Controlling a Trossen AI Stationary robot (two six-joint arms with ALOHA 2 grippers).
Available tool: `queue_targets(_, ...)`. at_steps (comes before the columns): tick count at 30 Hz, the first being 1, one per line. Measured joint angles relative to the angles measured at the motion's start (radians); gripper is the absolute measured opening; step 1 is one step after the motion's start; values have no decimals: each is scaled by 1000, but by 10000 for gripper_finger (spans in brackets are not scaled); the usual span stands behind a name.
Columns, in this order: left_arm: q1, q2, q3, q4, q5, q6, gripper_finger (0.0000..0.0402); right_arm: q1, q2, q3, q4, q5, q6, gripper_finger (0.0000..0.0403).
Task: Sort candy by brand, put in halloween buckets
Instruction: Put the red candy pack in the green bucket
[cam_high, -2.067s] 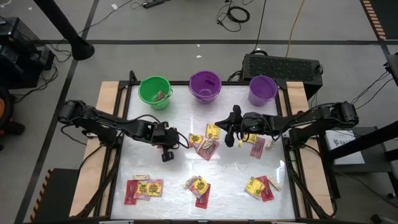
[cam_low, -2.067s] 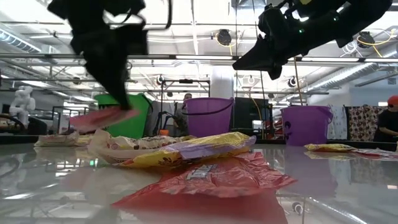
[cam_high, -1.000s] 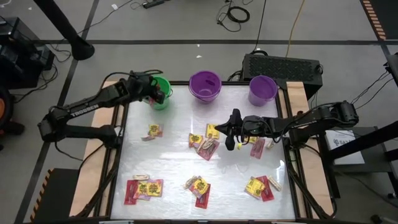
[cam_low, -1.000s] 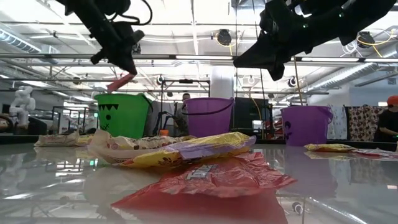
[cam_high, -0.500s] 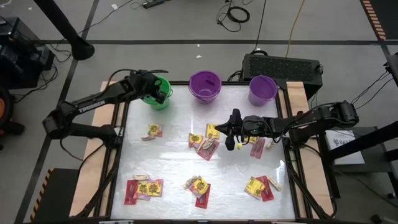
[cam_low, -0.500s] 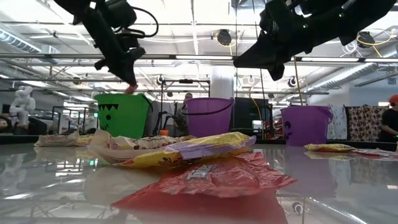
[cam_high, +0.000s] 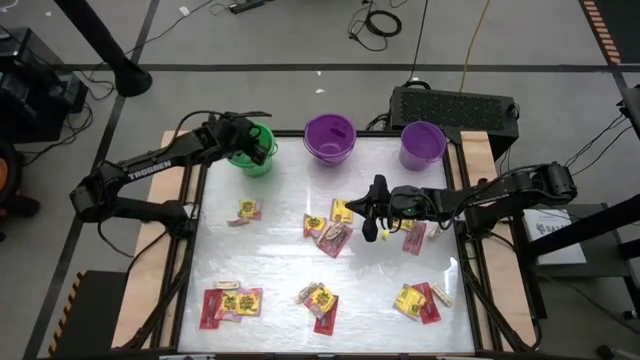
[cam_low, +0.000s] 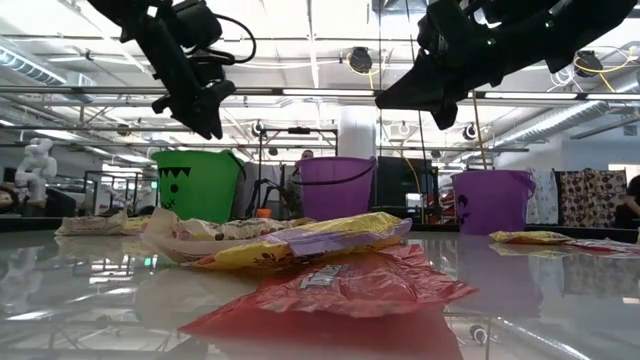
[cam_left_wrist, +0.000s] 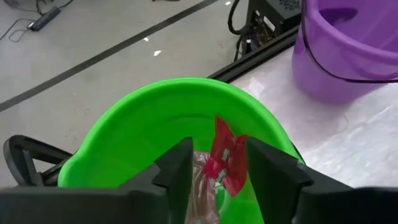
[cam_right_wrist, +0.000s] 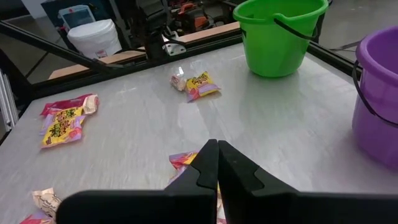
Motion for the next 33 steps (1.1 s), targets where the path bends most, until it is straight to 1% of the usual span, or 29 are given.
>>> queue_targets(2,0,0,0,1,2,-9,165,0,0,0,0,0,0,0)
queue_targets(3,0,0,0,3,21,-24,167,0,0,0,0,-1,0,0)
queue_targets(8,-11,-1,0,45,243,-29,169,1,0,0,0,-4,88,0)
queue_targets(10,-30,-1,0,74,305,-29,169,1,0,0,-7,-13,111,0)
queue_targets(12,-56,-1,0,110,345,-29,169,1,0,0,-31,-49,126,0)
queue_targets(14,-87,-1,-3,165,392,-29,169,1,-1,1,-79,-109,144,0)
queue_targets(18,-166,1,-32,310,494,-29,169,-1,-21,1,-231,-245,243,0)
queue_targets(22,-259,38,-40,412,503,-29,169,-1,-62,1,-430,-375,370,0)
queue_targets(26,-347,111,-41,521,504,-29,169,17,-98,1,-688,-522,504,0)
queue_targets(29,-401,181,-41,616,506,-29,169,66,-111,1,-889,-552,631,0)
queue_targets(31,-426,223,-41,657,521,-29,169,100,-110,1,-989,-549,710,0)
queue_targets(33,-444,262,-41,710,530,-29,169,132,-110,0,-1055,-518,770,3)
